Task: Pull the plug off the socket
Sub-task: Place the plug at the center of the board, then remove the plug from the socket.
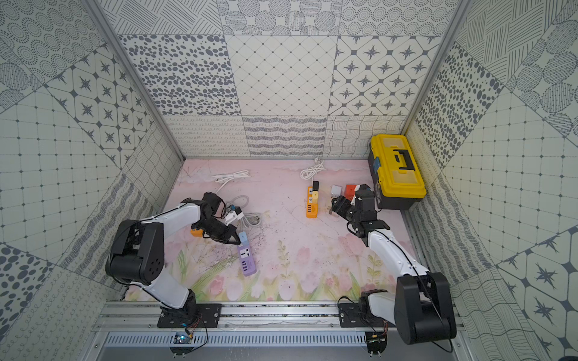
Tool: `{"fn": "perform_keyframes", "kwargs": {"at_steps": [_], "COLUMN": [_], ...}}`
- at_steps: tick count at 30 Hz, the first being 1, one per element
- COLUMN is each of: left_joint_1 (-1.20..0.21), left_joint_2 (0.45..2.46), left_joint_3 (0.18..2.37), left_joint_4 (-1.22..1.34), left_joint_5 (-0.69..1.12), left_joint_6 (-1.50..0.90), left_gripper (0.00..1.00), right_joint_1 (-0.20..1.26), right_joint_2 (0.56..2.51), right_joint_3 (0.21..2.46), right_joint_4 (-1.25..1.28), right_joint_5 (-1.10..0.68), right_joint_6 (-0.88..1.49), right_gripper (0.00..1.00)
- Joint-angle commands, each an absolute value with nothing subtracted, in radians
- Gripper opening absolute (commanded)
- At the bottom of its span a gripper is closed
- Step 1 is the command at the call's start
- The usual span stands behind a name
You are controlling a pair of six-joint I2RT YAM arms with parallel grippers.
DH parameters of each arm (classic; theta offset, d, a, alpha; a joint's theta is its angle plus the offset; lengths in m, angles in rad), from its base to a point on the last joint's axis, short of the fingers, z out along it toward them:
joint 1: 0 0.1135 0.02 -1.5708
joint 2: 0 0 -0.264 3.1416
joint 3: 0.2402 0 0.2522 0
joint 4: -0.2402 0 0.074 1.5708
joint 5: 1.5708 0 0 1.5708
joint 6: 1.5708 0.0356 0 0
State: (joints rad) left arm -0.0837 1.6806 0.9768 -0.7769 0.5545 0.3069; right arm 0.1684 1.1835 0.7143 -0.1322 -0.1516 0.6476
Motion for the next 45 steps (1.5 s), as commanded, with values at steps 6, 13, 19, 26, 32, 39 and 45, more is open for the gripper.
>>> {"fn": "perform_keyframes", "kwargs": {"at_steps": [6, 13, 19, 26, 32, 39, 45], "left_joint_1": [-0.084, -0.083, -0.083, -0.082, -0.082, -0.082, -0.081], "left_joint_2": [1.682, 1.682, 1.680, 1.672, 1.675, 1.678, 1.679], "left_joint_3": [0.962, 0.960, 0.958, 0.957, 0.957, 0.959, 0.959], "left_joint_4": [-0.738, -0.738, -0.736, -0.735, -0.735, -0.737, -0.738], "left_joint_5": [0.407, 0.404, 0.400, 0.397, 0.399, 0.400, 0.400], "left_joint_6": [0.315, 0.315, 0.314, 0.314, 0.315, 0.315, 0.315], "left_gripper": [0.00, 0.00, 0.00, 0.00, 0.00, 0.00, 0.00], "right_joint_1": [0.453, 0.760, 0.976, 1.104, 1.132, 1.133, 1.132], "right_joint_2": [1.103, 1.218, 1.426, 1.619, 1.741, 1.830, 1.878], "right_joint_3": [0.859, 0.911, 1.037, 1.176, 1.241, 1.288, 1.312], "right_joint_4": [-0.409, -0.381, -0.340, -0.293, -0.225, -0.180, -0.163], "right_joint_5": [0.041, 0.124, 0.167, 0.194, 0.152, 0.133, 0.137], "right_joint_6": [0.503, 0.521, 0.481, 0.434, 0.415, 0.401, 0.393], "right_gripper": [0.68, 0.65, 0.65, 0.62, 0.58, 0.57, 0.57]}}
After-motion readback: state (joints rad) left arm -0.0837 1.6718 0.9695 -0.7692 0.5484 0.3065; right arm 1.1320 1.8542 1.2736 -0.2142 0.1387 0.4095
